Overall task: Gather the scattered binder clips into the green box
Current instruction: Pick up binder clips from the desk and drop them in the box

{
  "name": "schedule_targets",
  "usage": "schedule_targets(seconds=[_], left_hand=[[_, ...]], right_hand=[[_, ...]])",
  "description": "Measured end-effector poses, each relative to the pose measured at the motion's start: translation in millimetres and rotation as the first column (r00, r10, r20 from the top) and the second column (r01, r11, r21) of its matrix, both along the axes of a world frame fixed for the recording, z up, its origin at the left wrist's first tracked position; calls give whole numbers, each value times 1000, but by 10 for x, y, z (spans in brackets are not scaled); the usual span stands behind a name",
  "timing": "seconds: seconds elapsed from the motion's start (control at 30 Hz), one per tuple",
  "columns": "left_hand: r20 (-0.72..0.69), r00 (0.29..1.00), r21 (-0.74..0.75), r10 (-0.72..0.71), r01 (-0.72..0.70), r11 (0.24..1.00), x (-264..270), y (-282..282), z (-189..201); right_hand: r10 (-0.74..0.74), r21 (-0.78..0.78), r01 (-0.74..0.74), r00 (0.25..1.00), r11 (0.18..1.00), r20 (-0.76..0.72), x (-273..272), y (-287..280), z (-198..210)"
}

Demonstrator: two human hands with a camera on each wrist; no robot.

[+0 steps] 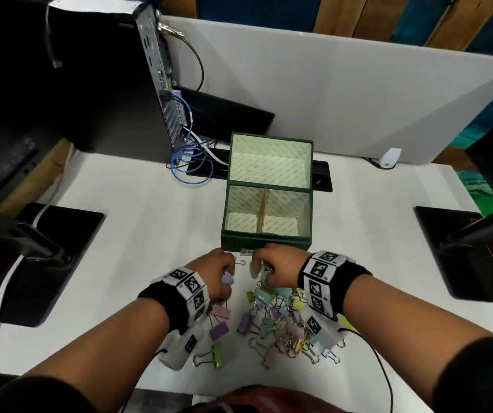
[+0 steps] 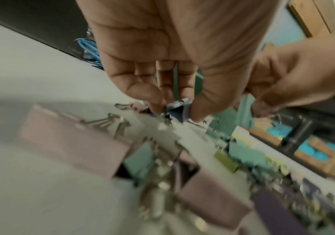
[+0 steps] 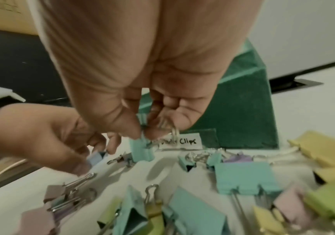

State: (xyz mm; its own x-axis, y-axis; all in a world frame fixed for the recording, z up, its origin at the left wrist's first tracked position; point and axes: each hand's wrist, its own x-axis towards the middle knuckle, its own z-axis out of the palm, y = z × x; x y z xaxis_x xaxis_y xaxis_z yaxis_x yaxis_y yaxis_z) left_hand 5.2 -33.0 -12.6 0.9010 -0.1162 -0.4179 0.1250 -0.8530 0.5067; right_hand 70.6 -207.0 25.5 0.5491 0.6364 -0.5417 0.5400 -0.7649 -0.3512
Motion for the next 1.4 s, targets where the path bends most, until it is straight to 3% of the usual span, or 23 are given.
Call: schedule_targets(seconds=[0.13,0.23,0.4,0.57,0.7,0.87,1.07,1.17,1.3,1.4], left_hand=[[60,988,-208,144,-129,970,-1,100,144],[62,958,-362,281,-241,901,48,177,261],[73,905,-504,418,-329,799,222,216,488],[131,880,-563,457,-313,765,388,157,655],[166,866,-580,472,-301,757,506,72,677],[186,864,-515,468,-320,795,481,90,640],[103,942,-378,319,-259,889,2,387,400],[15,986,-209,166,-159,965,-220,438,256],[-79,996,-39,-43,40,998,-373,343,162],[-109,979,63,-171,179,982,-425,236,116]], right_hand=[[218,-178,-219,976,959,-26,-128,27,26],[252,-239,-251,967,938,-26,-191,6,-69],[161,-181,-159,987,970,-3,-176,-42,-104],[14,-104,-15,1000,994,-9,-82,-126,-45],[-176,-14,176,979,984,-105,27,-198,122],[-403,186,484,846,855,-349,207,-278,333],[-483,193,581,785,790,-388,341,-258,395],[-521,275,606,789,746,-326,399,-76,474],[-595,362,691,723,625,-351,496,198,474],[-548,389,637,771,665,-325,485,260,459]])
